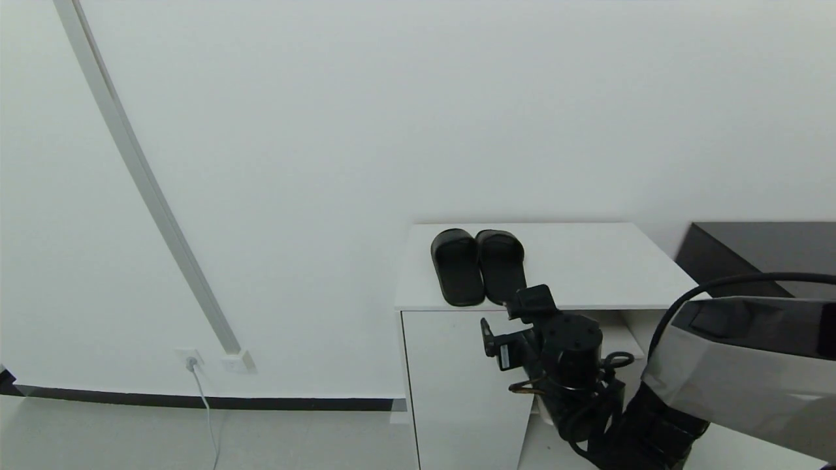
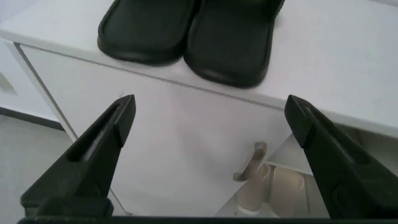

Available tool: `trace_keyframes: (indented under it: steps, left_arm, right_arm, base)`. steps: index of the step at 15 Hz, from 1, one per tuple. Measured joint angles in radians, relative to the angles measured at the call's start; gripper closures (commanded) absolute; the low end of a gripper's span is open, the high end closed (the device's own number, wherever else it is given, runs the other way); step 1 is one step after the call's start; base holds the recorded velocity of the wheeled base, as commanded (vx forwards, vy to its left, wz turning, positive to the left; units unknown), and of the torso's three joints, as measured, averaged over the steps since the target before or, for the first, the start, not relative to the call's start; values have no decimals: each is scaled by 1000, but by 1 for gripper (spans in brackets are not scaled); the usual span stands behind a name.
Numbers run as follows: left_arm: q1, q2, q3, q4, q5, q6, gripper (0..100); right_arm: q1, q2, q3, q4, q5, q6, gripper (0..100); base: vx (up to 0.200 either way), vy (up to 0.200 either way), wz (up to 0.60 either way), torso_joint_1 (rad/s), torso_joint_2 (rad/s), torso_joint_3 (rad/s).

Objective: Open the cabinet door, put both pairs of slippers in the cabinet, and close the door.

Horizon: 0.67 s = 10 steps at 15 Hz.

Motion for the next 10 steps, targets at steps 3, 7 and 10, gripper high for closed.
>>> trace_keyframes:
  steps: [3,7,10]
  left_arm:
    - [0,0,0,0,0,0,100]
    - [-1,0,0,0,-1,0,100]
    - [0,0,0,0,-1,0,100]
  right_arm:
    - [4,-75,-131,271,0,56,0]
    - [9,-190,-272,719,1,259,0]
    - [18,-225,-321,745,-2,292,0]
  base:
    - [0,0,0,0,0,0]
    - [0,0,0,0,0,0]
    - [0,0,0,0,0,0]
